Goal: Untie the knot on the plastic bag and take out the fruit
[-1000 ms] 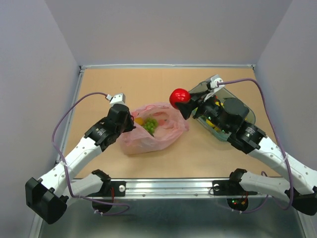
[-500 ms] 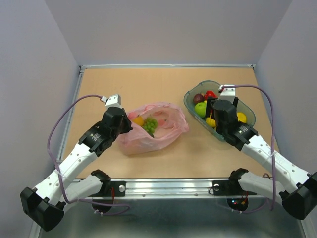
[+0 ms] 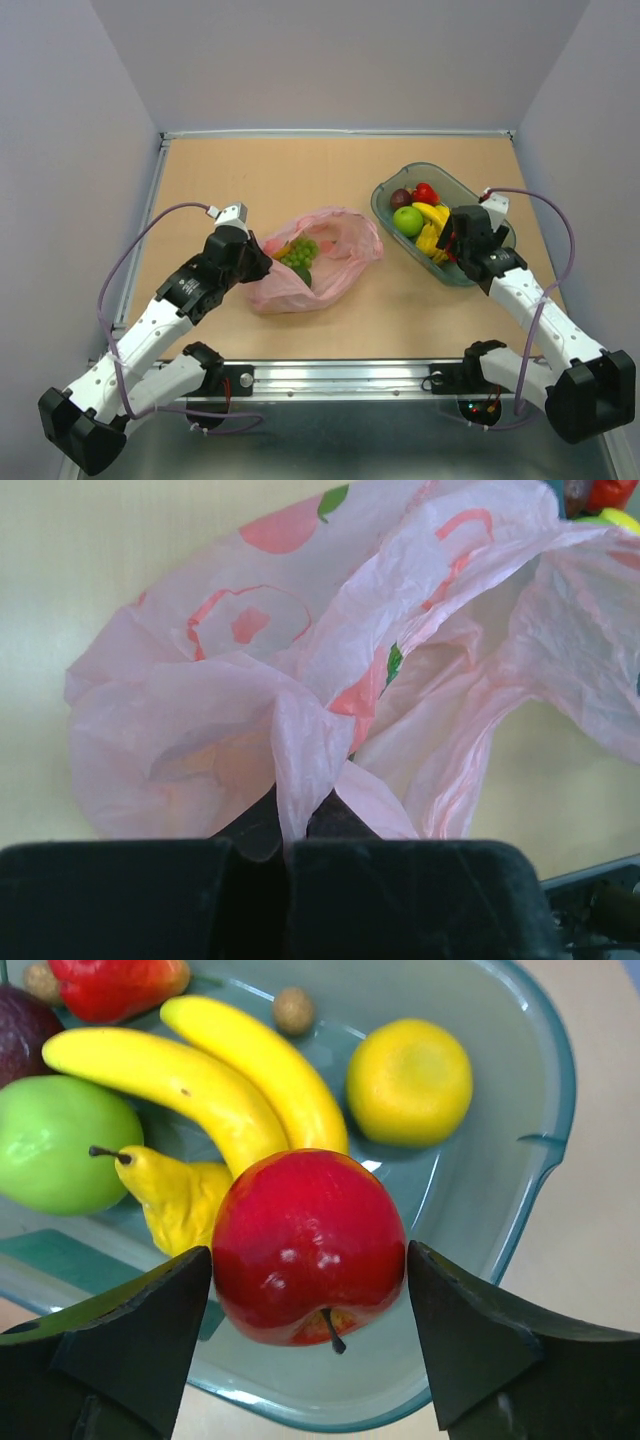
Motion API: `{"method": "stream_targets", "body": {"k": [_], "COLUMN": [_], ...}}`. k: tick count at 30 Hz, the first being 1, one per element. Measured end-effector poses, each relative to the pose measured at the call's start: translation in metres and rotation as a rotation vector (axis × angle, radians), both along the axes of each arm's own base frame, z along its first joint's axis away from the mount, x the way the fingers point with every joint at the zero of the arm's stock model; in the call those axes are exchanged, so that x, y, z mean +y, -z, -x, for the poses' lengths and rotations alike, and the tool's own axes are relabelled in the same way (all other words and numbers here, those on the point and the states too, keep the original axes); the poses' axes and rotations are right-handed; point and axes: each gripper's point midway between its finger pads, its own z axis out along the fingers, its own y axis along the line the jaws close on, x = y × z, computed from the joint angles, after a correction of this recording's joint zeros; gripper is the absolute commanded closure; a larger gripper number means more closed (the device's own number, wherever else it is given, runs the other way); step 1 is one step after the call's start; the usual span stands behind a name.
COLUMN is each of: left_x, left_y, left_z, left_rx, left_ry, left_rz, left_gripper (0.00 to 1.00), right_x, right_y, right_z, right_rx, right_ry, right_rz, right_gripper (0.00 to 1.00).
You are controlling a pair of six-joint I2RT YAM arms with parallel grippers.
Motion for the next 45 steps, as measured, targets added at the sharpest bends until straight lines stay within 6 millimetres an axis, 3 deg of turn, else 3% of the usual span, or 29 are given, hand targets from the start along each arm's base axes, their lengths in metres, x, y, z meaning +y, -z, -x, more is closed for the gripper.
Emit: {"method": "stream_targets", "body": {"k": [3, 6, 9, 12, 21, 27, 31, 35, 36, 40, 45], "left_x": [-0.005, -0.01, -0.013, -0.016, -0.014, -0.014, -0.014, -0.013, -0.013, -0.013, -0.012], "left_y": [0.019, 0.044, 0.06, 0.061, 0.049, 0.048, 0.05, 0.051, 0.052, 0.054, 0.056], "left_z": [0.01, 0.023, 0.031, 0.029, 0.015, 0.006, 0.005, 0.004, 0.004, 0.002, 0.0], "left_rx": [0.057, 0.136, 0.193, 0.197, 0.142, 0.132, 0.136, 0.138, 0.138, 0.138, 0.14], "left_ry": [0.022, 0.046, 0.06, 0.063, 0.023, 0.008, 0.004, -0.002, -0.004, -0.011, -0.018], "left_rz": [0.026, 0.046, 0.056, 0.064, 0.054, 0.042, 0.035, 0.029, 0.027, 0.019, 0.01], "left_gripper": [1.0, 1.0, 1.0, 1.0, 1.0, 1.0, 1.0, 1.0, 1.0, 1.0, 1.0], "right_x": [0.005, 0.009, 0.009, 0.015, 0.09, 0.145, 0.194, 0.257, 0.276, 0.321, 0.36], "right_y": [0.006, 0.005, -0.01, -0.031, -0.126, -0.149, -0.154, -0.151, -0.146, -0.125, -0.091], "right_z": [0.004, 0.008, 0.01, 0.008, -0.006, -0.002, 0.009, 0.03, 0.039, 0.059, 0.076], "right_rx": [0.026, 0.026, -0.009, -0.04, -0.205, -0.217, -0.188, -0.143, -0.122, -0.054, 0.033], "right_ry": [-0.01, -0.029, -0.049, -0.105, -0.534, -0.769, -0.92, -1.08, -1.122, -1.204, -1.259], "right_rz": [-0.032, -0.056, -0.06, -0.063, -0.221, -0.329, -0.367, -0.391, -0.4, -0.409, -0.424], "right_gripper": [0.0, 0.0, 0.0, 0.0, 0.04, 0.05, 0.07, 0.08, 0.08, 0.09, 0.17]}}
